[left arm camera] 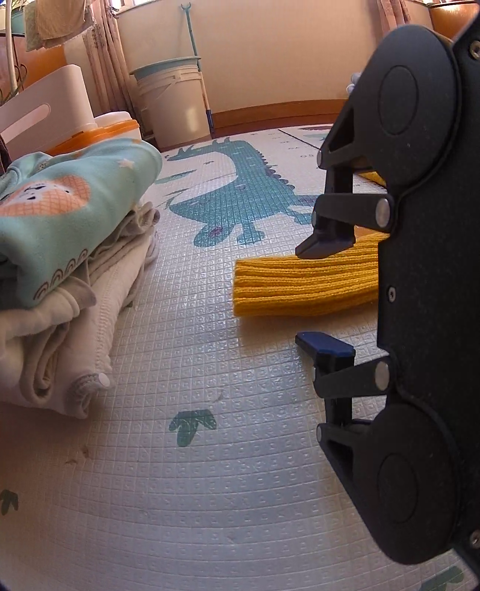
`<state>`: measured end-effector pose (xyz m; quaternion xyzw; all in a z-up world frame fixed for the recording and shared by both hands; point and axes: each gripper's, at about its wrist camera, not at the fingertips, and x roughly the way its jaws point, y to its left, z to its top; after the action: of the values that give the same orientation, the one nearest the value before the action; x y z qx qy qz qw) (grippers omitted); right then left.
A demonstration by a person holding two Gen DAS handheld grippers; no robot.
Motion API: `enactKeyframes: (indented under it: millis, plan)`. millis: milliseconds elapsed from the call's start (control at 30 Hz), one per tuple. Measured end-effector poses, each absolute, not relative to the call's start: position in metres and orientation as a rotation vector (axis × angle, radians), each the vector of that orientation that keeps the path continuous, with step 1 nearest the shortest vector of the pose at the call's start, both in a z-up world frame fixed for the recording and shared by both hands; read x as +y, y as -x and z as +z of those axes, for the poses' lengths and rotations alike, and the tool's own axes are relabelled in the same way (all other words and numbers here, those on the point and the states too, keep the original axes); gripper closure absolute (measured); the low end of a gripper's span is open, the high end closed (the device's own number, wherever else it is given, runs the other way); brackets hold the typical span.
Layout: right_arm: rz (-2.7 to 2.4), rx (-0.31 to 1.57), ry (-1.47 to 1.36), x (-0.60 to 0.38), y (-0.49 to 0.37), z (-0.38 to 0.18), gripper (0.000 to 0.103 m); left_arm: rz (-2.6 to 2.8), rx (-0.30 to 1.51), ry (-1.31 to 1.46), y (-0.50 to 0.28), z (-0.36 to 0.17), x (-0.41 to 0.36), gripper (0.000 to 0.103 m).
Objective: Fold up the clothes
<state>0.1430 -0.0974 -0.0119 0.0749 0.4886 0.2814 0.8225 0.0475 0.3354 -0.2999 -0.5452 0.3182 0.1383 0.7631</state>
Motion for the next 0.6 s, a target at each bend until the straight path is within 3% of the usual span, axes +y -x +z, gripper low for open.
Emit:
enactKeyframes:
  millis: [100,167,400,600]
  plan:
    - [0.610,1.054,-0.141,-0.091,-0.147,-0.015,0.039,0.299,0.689,1.169,-0.052,-0.303,0.337,0.076]
    - [0.615,1.062,-0.133,-0.088,-0.148,-0.017,0.039,0.310,0.694,1.166,-0.053,-0.306,0.337,0.096]
    - [0.596,1.091,-0.096,-0.085,-0.150,-0.031,0.039,0.239,0.653,1.068,-0.065,-0.270,0.317,0.099]
    - [0.563,1.120,-0.104,-0.090,-0.151,-0.045,0.039,0.066,0.660,0.724,-0.094,-0.211,0.235,0.099]
